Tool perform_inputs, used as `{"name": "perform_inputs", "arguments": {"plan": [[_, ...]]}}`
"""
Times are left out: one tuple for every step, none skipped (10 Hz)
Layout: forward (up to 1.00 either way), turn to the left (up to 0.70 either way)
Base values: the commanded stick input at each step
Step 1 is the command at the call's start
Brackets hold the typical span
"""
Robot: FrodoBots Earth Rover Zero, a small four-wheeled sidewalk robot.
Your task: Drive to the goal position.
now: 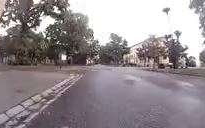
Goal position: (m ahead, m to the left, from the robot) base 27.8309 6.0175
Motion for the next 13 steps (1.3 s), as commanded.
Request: {"name": "perform_inputs", "arguments": {"plan": [[0.70, 0.00], [0.70, 0.00], [0.70, 0.00], [0.70, 0.00], [0.70, 0.00], [0.70, 0.00], [0.70, 0.00], [0.70, 0.00], [0.70, 0.00], [0.70, 0.00], [0.70, 0.00], [0.70, 0.00], [0.70, 0.00]]}}
